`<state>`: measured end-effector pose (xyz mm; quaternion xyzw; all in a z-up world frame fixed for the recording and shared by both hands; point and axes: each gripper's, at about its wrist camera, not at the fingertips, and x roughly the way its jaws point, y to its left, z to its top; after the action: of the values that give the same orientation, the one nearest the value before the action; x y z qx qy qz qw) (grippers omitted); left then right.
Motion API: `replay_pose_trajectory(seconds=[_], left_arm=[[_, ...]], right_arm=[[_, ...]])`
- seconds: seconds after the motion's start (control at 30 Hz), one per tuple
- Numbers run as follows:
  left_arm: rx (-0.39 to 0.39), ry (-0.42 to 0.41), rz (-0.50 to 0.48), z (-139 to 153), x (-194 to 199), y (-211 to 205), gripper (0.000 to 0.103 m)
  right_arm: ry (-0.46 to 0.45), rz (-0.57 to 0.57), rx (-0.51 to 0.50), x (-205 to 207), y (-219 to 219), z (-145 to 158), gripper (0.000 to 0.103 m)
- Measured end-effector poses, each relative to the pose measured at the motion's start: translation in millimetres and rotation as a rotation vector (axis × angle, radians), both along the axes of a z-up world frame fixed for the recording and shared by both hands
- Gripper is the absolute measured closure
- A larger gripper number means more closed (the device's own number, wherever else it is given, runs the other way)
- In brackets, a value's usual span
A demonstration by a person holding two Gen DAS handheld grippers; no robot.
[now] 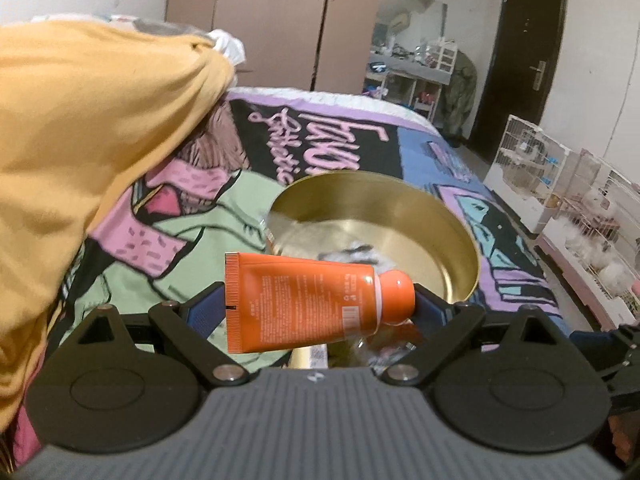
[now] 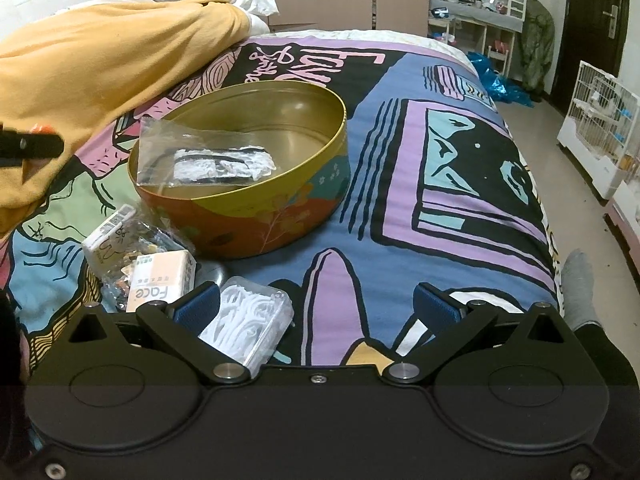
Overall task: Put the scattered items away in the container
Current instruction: 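Carry the held orange tube over the tin and open the left gripper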
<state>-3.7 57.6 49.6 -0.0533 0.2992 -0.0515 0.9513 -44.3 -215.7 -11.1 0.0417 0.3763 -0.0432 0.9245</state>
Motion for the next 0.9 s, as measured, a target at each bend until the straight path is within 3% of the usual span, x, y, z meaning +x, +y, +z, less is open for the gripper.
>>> replay_pose_trajectory(seconds=[0.4, 0.9], left_arm=[[0.024, -0.088, -0.068, 39, 28, -30, 0.009], [0.053, -0.084, -0.105, 43, 64, -61, 0.009]], right_arm=[[0.003, 0.006, 0.017, 1, 2, -2, 0.0], [-0.008, 0.002, 0.032, -1, 0, -3, 0.0]])
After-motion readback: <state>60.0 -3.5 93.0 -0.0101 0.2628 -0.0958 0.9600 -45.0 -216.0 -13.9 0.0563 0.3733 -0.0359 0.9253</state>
